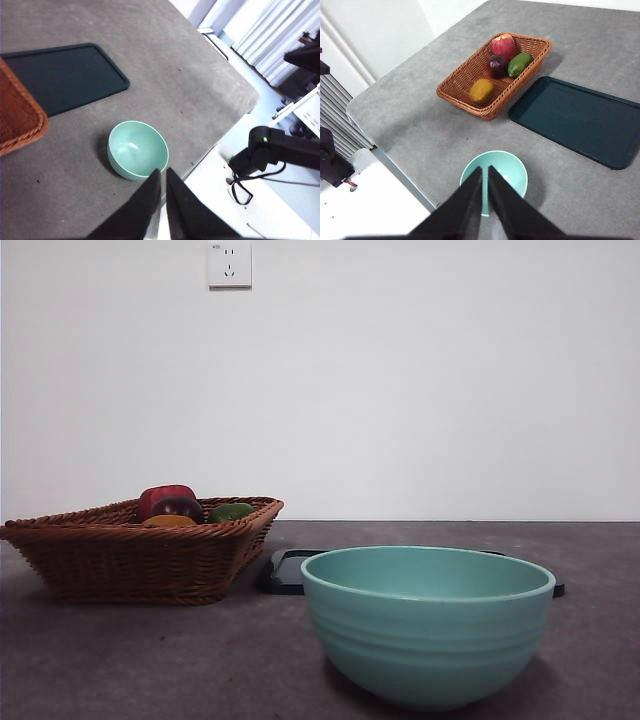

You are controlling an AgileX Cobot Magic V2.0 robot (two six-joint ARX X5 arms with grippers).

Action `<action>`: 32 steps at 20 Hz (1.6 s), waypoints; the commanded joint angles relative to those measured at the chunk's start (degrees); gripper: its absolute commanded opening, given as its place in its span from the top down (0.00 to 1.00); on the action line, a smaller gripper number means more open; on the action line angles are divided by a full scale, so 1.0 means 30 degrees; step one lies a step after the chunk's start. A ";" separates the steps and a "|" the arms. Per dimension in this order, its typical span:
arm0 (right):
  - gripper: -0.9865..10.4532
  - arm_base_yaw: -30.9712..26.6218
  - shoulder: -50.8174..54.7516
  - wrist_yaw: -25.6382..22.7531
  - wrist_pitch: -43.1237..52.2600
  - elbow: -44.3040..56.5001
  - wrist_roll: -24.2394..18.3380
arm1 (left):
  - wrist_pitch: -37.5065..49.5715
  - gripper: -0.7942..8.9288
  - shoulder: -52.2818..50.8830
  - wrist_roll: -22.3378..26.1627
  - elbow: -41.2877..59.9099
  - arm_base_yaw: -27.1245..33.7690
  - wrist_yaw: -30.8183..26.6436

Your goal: Pick up the wifruite, put it on the bowl, pick up the plate, put it on desk

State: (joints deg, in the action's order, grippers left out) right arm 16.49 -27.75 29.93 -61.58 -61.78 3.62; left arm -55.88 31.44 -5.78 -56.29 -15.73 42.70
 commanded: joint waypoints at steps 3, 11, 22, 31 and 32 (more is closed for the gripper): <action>0.91 0.0102 -0.0073 -0.0007 0.0080 -0.0306 -0.0240 | 0.0160 0.89 0.0117 0.0918 -0.0459 -0.0138 0.0153; 0.58 0.0095 -0.0073 -0.0029 0.0066 -0.0306 -0.0197 | 0.0036 0.39 0.0117 0.0925 -0.0459 -0.0138 0.0146; 0.34 0.0087 -0.0073 -0.0481 0.0131 -0.0306 0.0138 | 0.0459 0.30 0.0124 0.0699 -0.0459 -0.0138 0.0146; 0.34 0.0087 -0.0073 -0.0481 0.0503 -0.0306 0.0146 | -0.0095 0.31 0.1137 -0.0925 -0.0466 -0.0138 -0.2499; 0.34 0.0087 -0.0073 -0.0481 0.0532 -0.0306 0.0146 | -0.0197 0.31 0.1450 -0.0940 -0.0466 -0.0138 -0.2725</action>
State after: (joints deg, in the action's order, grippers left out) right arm 16.49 -27.75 28.49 -60.58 -61.78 3.84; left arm -56.66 34.83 -7.68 -56.45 -15.99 34.98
